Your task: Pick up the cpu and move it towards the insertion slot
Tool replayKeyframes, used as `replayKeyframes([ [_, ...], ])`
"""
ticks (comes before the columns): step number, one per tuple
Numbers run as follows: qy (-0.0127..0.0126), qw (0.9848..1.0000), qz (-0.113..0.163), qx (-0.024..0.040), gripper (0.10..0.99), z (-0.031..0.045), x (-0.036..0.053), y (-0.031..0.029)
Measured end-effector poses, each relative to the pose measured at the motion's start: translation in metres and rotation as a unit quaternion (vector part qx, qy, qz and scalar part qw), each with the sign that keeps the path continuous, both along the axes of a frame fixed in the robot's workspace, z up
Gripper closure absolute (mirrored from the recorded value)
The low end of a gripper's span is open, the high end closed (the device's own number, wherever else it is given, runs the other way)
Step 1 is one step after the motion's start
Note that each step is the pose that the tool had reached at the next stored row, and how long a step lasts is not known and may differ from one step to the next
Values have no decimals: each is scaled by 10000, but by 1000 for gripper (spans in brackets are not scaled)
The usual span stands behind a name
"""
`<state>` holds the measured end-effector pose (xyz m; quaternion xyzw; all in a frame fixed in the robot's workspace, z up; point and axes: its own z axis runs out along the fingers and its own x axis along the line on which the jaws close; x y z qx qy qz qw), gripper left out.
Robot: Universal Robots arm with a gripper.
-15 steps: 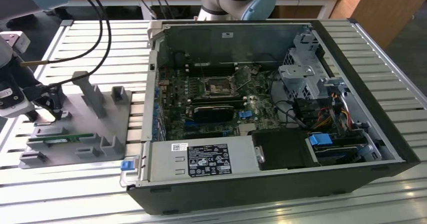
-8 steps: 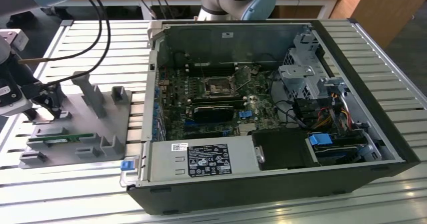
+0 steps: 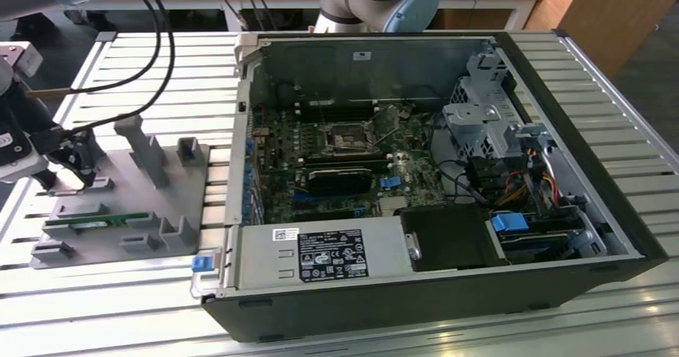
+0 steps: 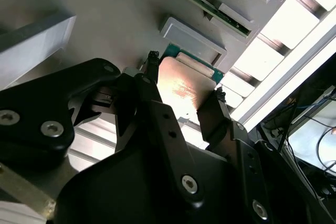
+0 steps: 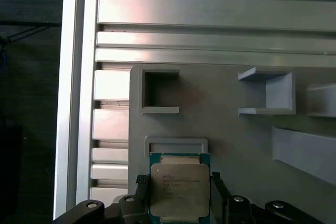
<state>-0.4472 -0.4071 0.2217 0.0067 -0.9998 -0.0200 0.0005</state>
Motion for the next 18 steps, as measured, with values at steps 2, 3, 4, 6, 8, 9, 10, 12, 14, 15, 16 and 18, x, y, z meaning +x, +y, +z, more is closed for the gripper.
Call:
replayKeyframes([
  [2, -1, 10000, 0, 1, 541, 16, 0, 0],
  [3, 0, 10000, 0, 0, 541, 27, 0, 0],
  [4, -1, 10000, 0, 0, 541, 37, 0, 0],
  [6, -1, 10000, 0, 0, 541, 57, 0, 0],
  [8, -1, 10000, 0, 0, 541, 73, 0, 0],
  [9, -1, 10000, 0, 0, 541, 81, 0, 0],
  [10, 0, 10000, 0, 0, 541, 89, 0, 1],
  [12, -1, 10000, 0, 0, 541, 106, 0, 1],
  [14, 0, 10000, 0, 0, 541, 124, 0, 1],
  [15, 0, 10000, 0, 0, 541, 133, 0, 2],
  [16, 0, 10000, 0, 0, 541, 143, 0, 2],
  [18, 0, 10000, 0, 0, 541, 163, 0, 2],
])
